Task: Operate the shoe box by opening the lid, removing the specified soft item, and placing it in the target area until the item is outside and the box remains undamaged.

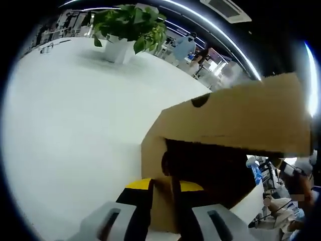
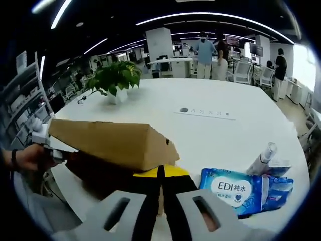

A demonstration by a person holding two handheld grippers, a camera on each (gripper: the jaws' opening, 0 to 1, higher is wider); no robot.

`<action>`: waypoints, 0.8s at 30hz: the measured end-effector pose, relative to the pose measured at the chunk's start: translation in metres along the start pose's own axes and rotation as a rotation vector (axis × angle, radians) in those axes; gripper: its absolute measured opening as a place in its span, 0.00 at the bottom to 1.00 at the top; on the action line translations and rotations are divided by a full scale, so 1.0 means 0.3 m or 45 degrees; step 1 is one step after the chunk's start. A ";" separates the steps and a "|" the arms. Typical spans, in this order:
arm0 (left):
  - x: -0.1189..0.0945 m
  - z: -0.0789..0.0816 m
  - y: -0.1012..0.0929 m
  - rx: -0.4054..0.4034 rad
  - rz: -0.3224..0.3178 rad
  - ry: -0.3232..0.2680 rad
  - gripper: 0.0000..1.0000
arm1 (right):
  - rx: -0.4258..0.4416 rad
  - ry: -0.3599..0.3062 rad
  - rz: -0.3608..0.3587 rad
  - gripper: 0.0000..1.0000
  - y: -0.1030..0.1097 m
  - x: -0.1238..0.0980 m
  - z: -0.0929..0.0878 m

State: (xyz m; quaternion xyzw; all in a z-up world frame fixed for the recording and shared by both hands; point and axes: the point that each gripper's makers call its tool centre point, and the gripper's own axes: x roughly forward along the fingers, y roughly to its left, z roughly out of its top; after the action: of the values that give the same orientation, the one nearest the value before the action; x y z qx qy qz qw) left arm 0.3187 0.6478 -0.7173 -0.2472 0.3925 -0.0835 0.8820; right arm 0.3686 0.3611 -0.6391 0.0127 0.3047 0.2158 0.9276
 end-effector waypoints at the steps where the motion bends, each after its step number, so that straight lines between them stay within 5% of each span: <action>1: -0.010 0.004 -0.003 -0.004 0.000 -0.002 0.17 | 0.008 0.008 0.004 0.00 0.002 -0.002 -0.014; 12: -0.093 0.079 -0.062 0.054 -0.032 -0.079 0.17 | 0.047 -0.001 0.037 0.00 0.023 0.001 -0.049; 15: -0.094 0.066 -0.084 0.044 -0.102 -0.072 0.18 | 0.045 -0.002 0.038 0.00 0.027 0.002 -0.050; 24: -0.116 0.026 -0.075 0.160 -0.107 -0.042 0.19 | 0.080 0.005 0.051 0.00 0.029 0.007 -0.094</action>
State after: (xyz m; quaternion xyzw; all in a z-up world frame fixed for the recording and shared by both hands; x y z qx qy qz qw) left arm 0.3018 0.6431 -0.6789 -0.2089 0.3611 -0.1406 0.8979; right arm 0.3506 0.3668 -0.6618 0.0476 0.3128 0.2248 0.9216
